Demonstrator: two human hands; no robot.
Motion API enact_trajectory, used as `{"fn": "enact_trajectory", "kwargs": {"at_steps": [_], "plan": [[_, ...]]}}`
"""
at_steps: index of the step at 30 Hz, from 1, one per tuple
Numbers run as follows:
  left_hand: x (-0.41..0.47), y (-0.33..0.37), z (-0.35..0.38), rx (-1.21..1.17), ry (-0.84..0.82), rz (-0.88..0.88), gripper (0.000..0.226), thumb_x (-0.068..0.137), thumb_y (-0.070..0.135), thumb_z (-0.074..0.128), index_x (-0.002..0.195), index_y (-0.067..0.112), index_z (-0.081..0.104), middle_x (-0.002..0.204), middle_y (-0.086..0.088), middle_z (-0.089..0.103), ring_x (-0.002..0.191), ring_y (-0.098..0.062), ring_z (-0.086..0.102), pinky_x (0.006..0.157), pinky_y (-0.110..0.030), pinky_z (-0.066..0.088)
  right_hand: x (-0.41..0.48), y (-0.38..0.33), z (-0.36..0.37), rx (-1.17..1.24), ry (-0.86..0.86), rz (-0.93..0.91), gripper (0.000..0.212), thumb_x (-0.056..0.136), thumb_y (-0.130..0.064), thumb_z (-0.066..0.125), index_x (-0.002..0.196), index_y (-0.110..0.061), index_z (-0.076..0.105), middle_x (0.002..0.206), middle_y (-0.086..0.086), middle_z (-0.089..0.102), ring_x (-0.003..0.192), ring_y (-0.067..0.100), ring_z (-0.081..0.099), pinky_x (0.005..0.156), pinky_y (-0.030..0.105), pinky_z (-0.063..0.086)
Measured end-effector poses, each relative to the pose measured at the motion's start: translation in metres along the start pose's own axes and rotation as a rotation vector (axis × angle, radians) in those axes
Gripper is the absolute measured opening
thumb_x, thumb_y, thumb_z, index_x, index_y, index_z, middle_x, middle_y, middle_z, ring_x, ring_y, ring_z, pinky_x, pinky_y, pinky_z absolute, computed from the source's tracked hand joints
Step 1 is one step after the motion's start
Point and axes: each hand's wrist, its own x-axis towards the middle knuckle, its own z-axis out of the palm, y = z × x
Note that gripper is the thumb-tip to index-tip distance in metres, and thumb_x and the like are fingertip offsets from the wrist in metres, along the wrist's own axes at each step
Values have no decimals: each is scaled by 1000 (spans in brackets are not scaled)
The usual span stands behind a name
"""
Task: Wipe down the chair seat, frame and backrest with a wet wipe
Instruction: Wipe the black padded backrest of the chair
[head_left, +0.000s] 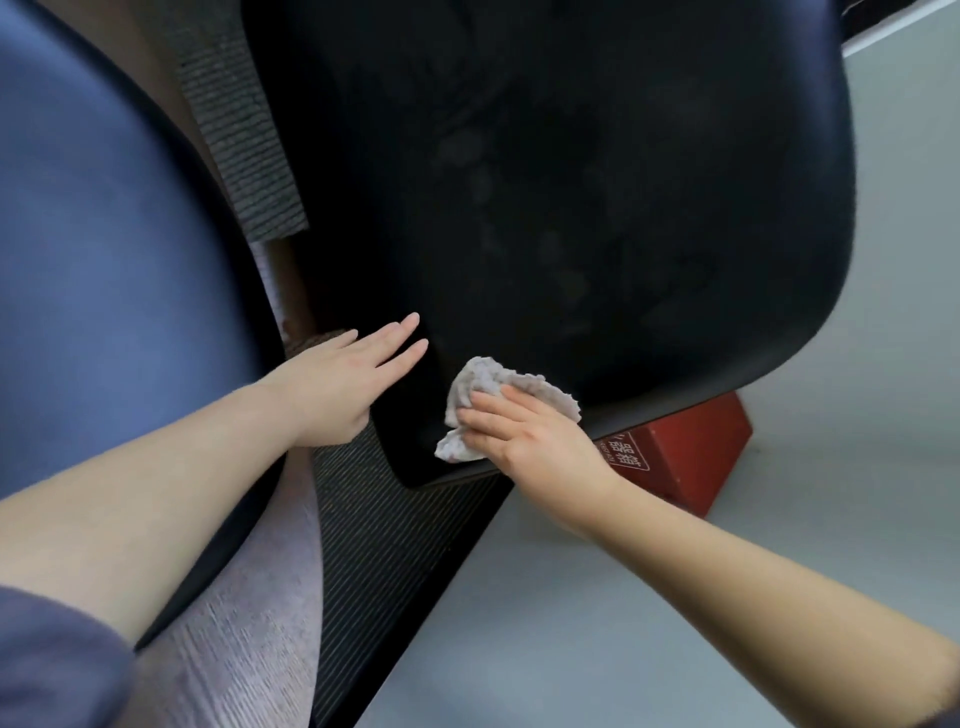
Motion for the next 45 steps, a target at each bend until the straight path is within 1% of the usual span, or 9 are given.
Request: {"fn": "enact_trajectory", "kwargs": {"at_steps": [4, 7, 14, 20, 26, 31, 34, 38, 45], "plan": [[18, 29, -30, 53, 128, 72, 90, 87, 13, 48, 154, 17, -12, 158, -10, -26, 149, -25, -12, 122, -44, 14, -55, 42, -57, -19, 140, 185, 50, 104, -16, 21, 117, -9, 69, 134, 7, 58, 132, 29, 47, 113, 43, 26], [47, 48, -59, 94, 230, 57, 91, 90, 17, 48, 153, 18, -18, 157, -15, -28, 148, -33, -15, 122, -46, 10, -85, 86, -102, -102, 320, 333, 44, 100, -5, 27, 123, -9, 65, 138, 7, 54, 135, 28, 42, 114, 47, 30], [111, 62, -128, -238, 427, -380, 92, 93, 18, 52, 153, 21, -18, 157, -21, -25, 147, -41, -12, 120, -52, 13, -54, 164, -152, -127, 440, 351, 43, 87, 12, 51, 125, -5, 62, 139, 14, 52, 135, 35, 40, 114, 52, 26], [126, 25, -149, -336, 360, -431, 93, 93, 19, 51, 151, 30, -21, 157, -19, -27, 148, -39, -11, 118, -56, 17, 15, 202, -199, -28, 388, 345, 50, 93, 10, 45, 136, -13, 53, 149, 7, 41, 145, 26, 24, 118, 33, 5], [132, 18, -147, -426, 327, -382, 95, 91, 18, 50, 149, 38, -23, 157, -12, -30, 148, -32, -15, 105, -45, 45, 71, 231, -221, -24, 485, 296, 49, 94, 8, 41, 138, -12, 50, 151, 10, 38, 145, 30, 22, 120, 42, 10], [128, 13, -147, -422, 320, -359, 94, 90, 15, 47, 149, 41, -21, 158, -9, -28, 149, -28, -13, 108, -43, 41, 125, 243, -238, -13, 633, 330, 49, 90, 7, 39, 132, -9, 57, 145, 14, 46, 140, 34, 32, 118, 46, 17], [124, 9, -143, -382, 339, -340, 93, 90, 13, 46, 151, 39, -19, 159, -9, -26, 150, -28, -11, 118, -45, 26, 151, 243, -246, -66, 680, 320, 44, 86, 0, 38, 119, -9, 64, 126, 9, 60, 123, 32, 49, 110, 42, 29], [112, -7, -122, -303, 349, -345, 92, 92, 13, 44, 148, 42, -23, 159, -12, -26, 150, -30, -10, 121, -40, 10, 193, 241, -263, -165, 585, 362, 39, 85, -8, 38, 114, -10, 65, 116, 10, 65, 113, 31, 54, 99, 36, 34], [86, -50, -82, -378, 247, -420, 95, 94, 10, 44, 144, 46, -28, 158, -12, -28, 150, -24, -12, 123, -38, 6, 289, 195, -231, -309, 350, 288, 29, 86, -2, 45, 107, -12, 63, 103, 15, 65, 99, 34, 56, 90, 34, 33]]}}
